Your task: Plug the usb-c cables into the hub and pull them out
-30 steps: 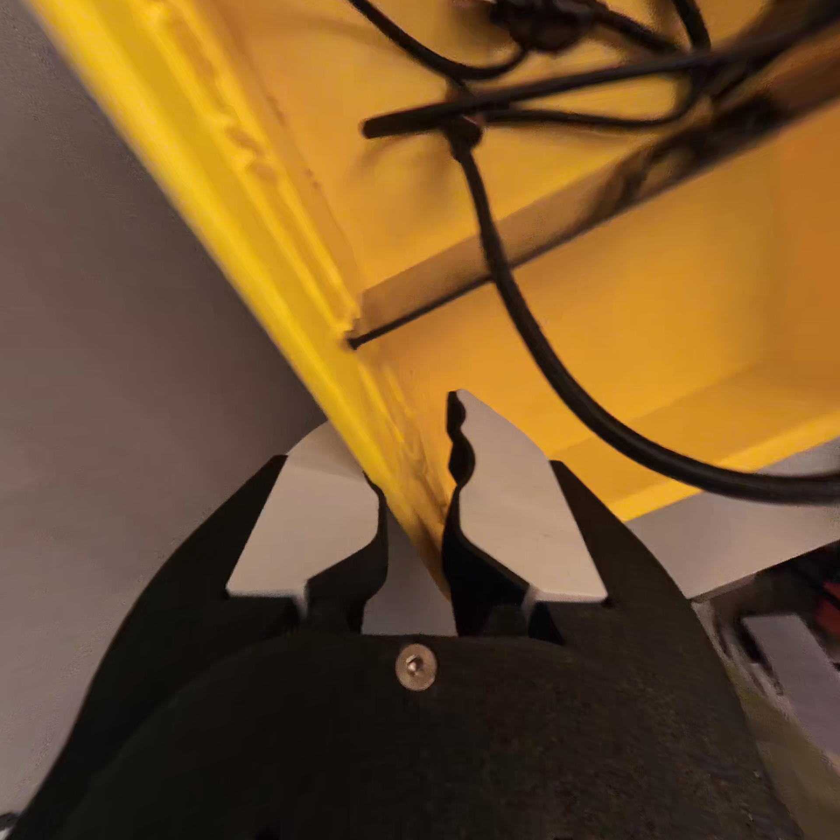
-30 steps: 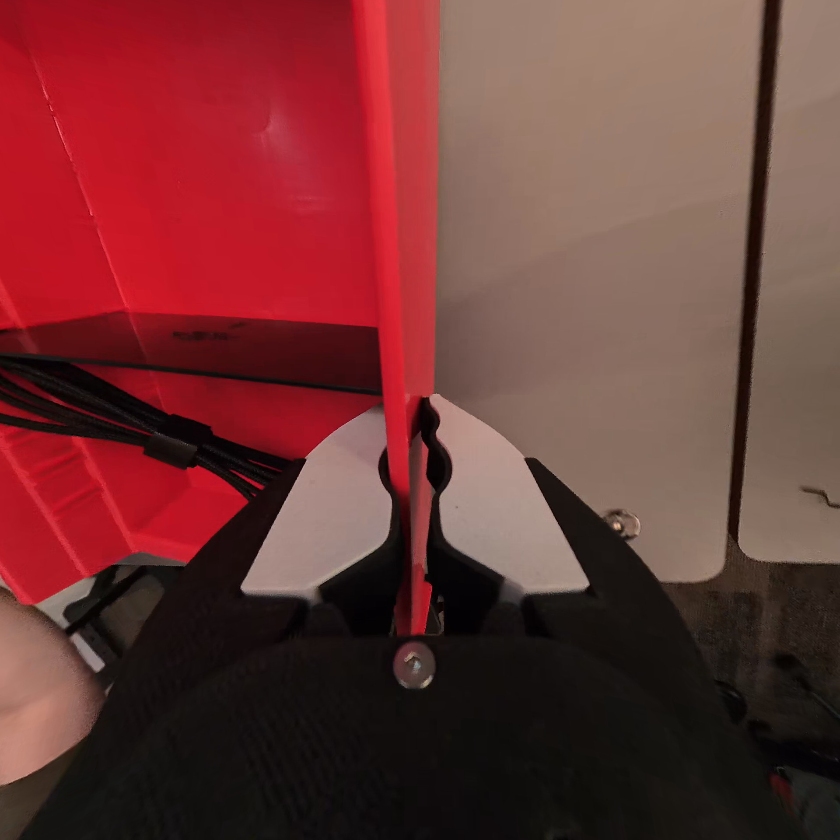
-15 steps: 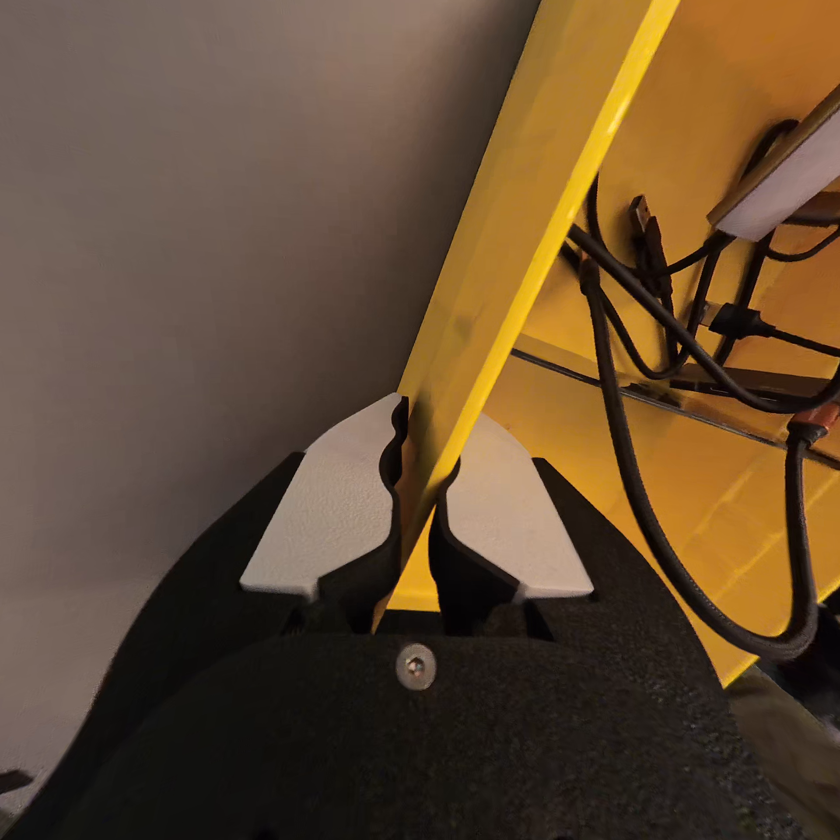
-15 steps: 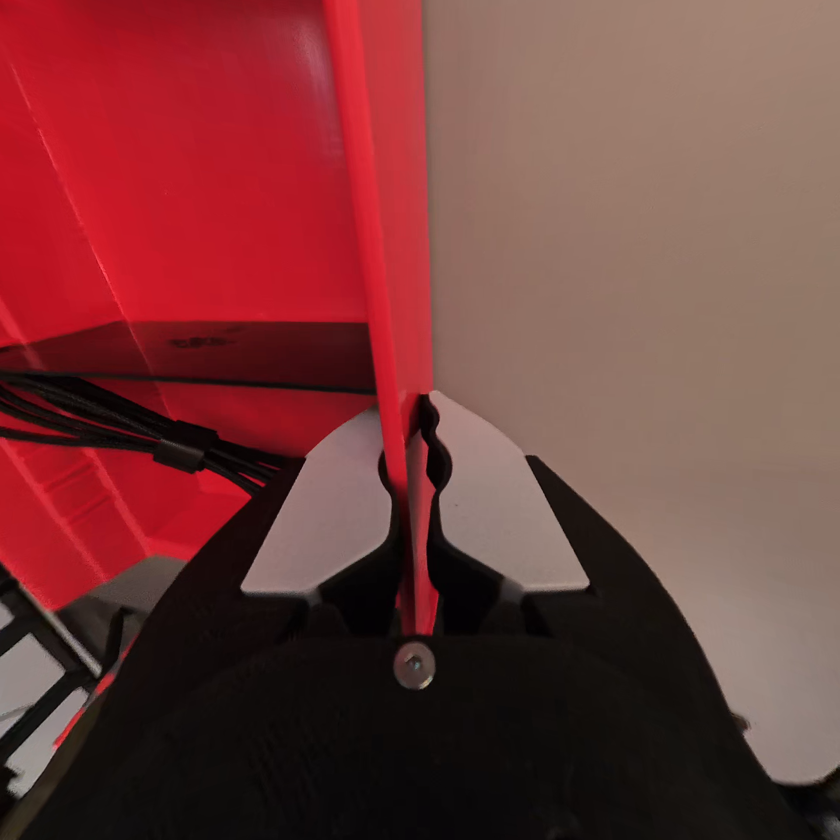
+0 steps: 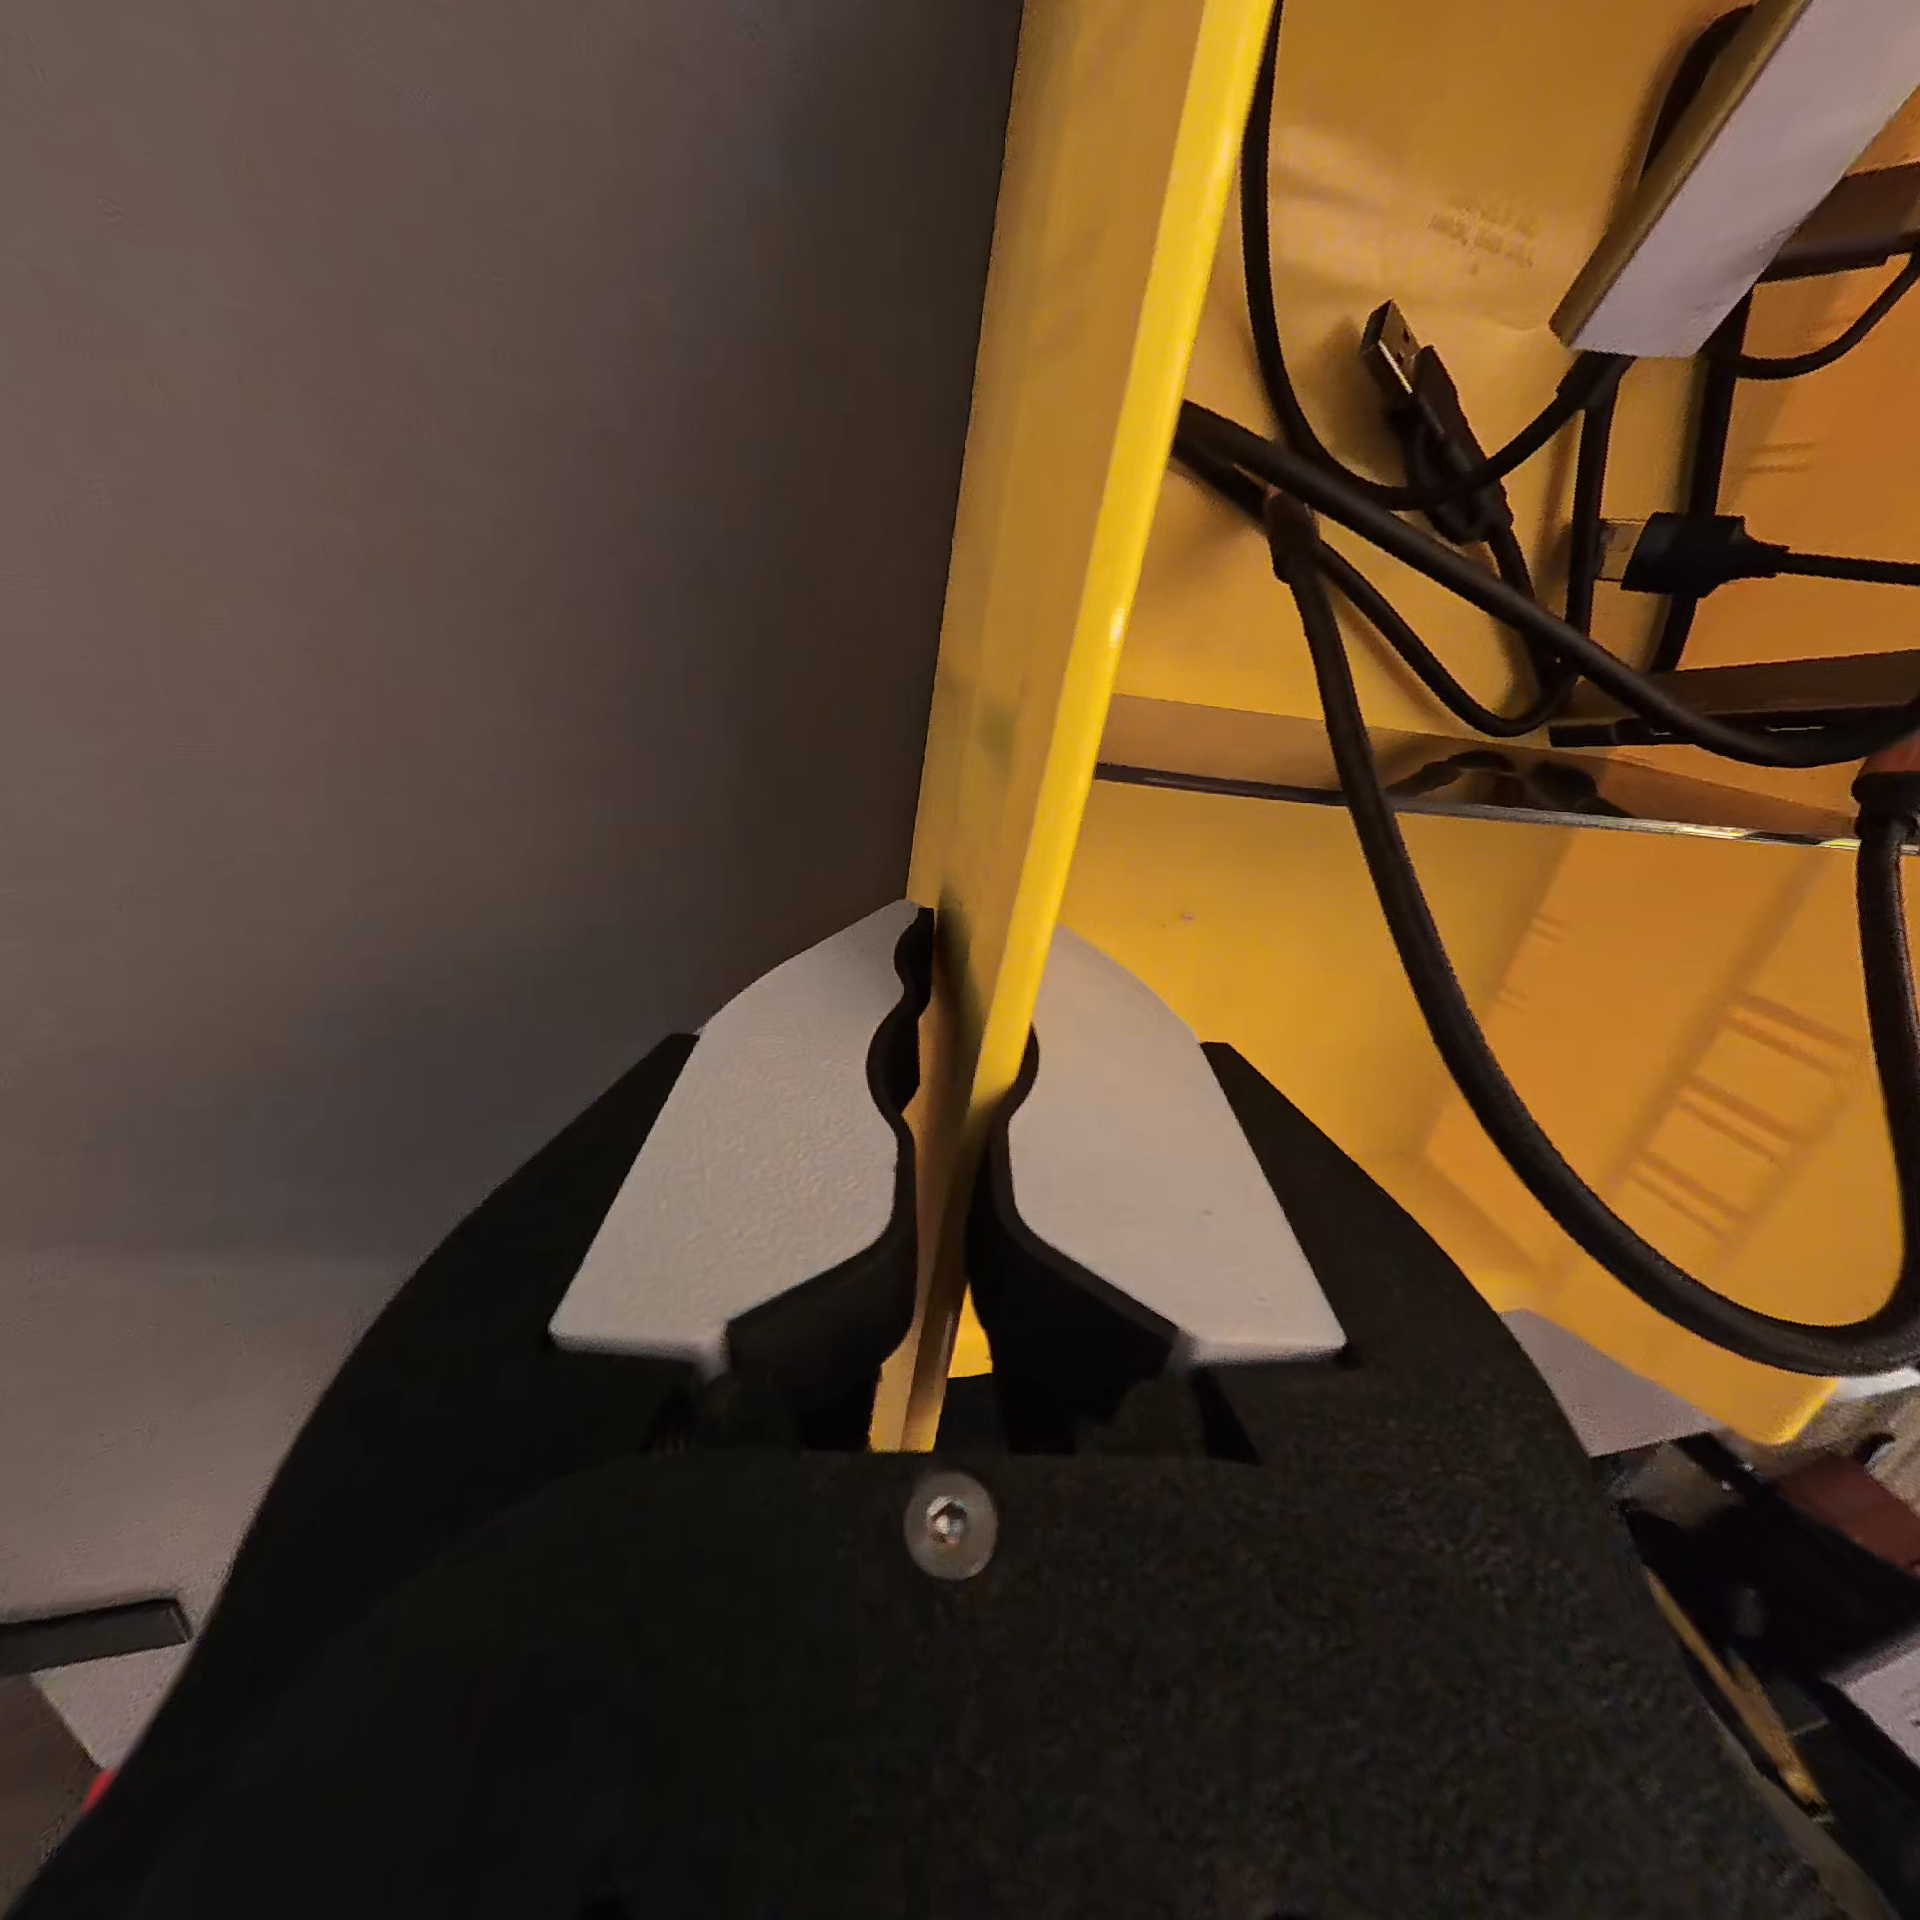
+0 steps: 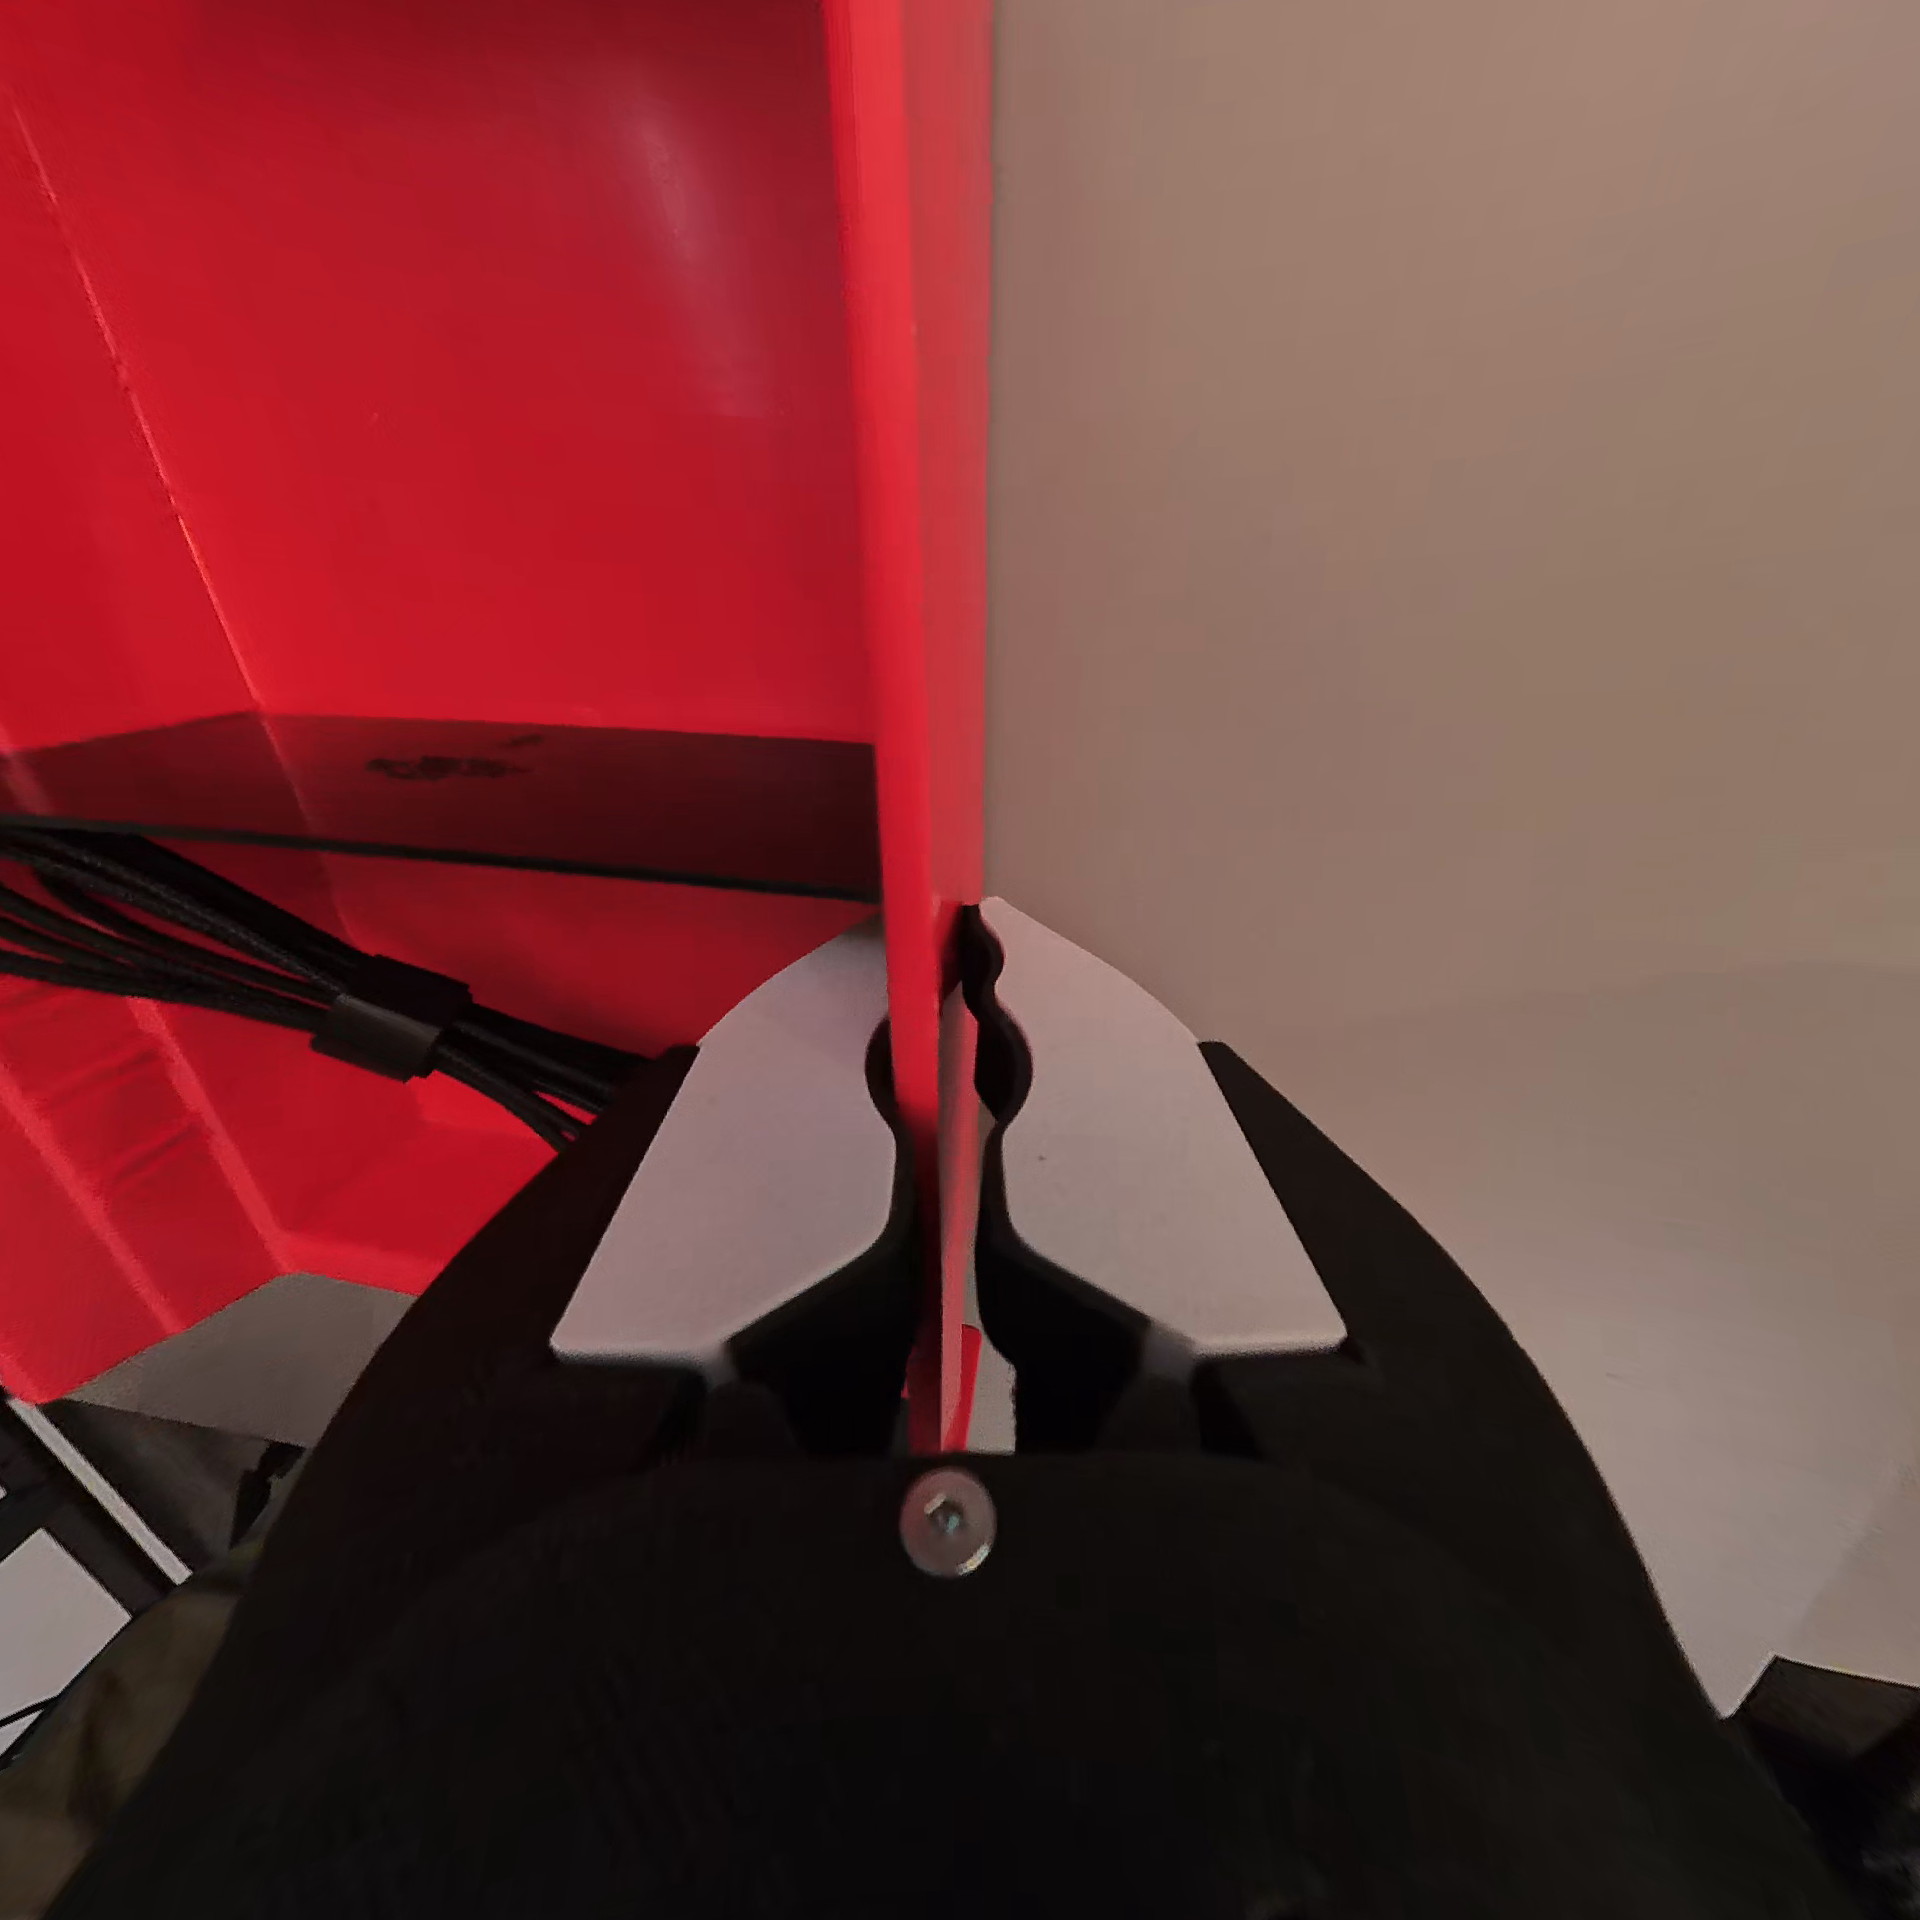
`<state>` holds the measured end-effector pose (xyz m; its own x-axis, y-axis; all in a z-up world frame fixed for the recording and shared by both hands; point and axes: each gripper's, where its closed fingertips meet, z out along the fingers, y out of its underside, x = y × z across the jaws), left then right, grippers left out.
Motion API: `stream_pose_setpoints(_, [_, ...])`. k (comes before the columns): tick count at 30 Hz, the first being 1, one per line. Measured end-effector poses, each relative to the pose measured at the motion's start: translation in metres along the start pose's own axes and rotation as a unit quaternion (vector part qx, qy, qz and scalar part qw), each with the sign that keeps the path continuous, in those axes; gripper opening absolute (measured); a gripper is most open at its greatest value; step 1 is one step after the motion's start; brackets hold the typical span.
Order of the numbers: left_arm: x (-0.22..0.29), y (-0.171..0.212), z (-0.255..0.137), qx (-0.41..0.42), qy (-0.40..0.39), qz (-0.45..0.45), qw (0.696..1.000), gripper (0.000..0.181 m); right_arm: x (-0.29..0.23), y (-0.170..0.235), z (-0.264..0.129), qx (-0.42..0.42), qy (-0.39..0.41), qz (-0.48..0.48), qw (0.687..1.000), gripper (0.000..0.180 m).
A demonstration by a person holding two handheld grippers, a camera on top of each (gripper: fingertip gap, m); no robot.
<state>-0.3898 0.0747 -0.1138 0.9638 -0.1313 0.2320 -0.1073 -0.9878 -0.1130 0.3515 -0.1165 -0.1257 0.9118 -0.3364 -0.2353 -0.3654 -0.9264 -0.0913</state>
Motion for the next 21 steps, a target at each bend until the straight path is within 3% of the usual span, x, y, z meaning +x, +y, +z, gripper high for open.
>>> stream_pose_setpoints(13, [-0.025, -0.005, -0.006, 0.018, 0.006, -0.020, 1.000, 0.005, 0.005, 0.005, -0.001, -0.005, 0.014, -0.070, 0.997, 0.007])
stream_pose_setpoints(21, [-0.019, -0.005, -0.013, 0.060, 0.081, -0.015, 0.995, 0.014, 0.012, -0.002, -0.004, 0.027, 0.058, -0.117, 0.991, 0.011])
